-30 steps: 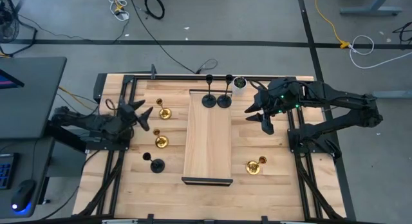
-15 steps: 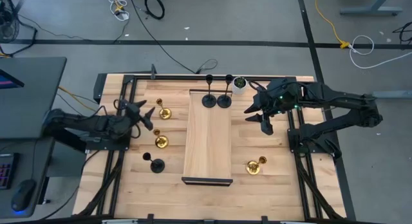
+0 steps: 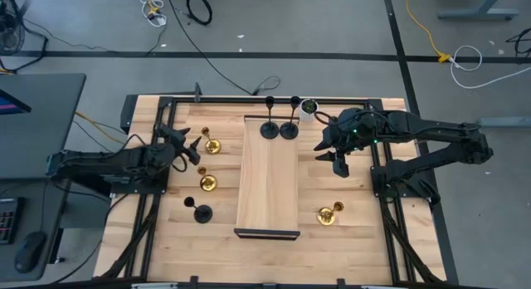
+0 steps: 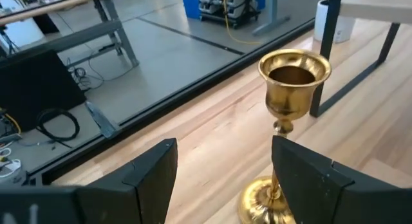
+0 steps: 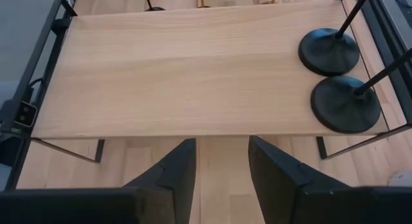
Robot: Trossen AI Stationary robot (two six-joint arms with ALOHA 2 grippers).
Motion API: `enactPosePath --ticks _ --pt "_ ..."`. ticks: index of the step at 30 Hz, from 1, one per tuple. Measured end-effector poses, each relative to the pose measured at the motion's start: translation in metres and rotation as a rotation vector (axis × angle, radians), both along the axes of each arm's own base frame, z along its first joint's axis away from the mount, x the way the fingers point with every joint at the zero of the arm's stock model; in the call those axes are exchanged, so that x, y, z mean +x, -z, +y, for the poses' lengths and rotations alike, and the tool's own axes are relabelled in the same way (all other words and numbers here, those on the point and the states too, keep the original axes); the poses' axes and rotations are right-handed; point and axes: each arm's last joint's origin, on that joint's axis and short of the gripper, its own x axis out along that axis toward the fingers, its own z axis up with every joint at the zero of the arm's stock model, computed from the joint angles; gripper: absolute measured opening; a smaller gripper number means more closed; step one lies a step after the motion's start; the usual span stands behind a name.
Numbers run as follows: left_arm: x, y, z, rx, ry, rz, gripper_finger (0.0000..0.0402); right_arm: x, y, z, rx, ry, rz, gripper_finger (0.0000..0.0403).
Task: Pick & Place candle stick holders
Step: Put the top left golden candle holder on the shelf
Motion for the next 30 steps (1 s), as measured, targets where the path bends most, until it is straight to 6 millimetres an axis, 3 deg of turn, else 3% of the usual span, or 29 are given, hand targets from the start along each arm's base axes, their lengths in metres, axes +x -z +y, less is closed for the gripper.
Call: enactPosePath --ticks 7,30 --pt "0.009 -0.003 0.006 -0.008 0.105 0.004 0.0252 0.000 0.000 0.000 -0.002 -0.001 -0.007 0.0142" --pt "0.030 0.006 0.025 -0.072 0.185 0.031 0.0252 0.000 0.000 0.000 -0.002 -0.001 -0.007 0.0142"
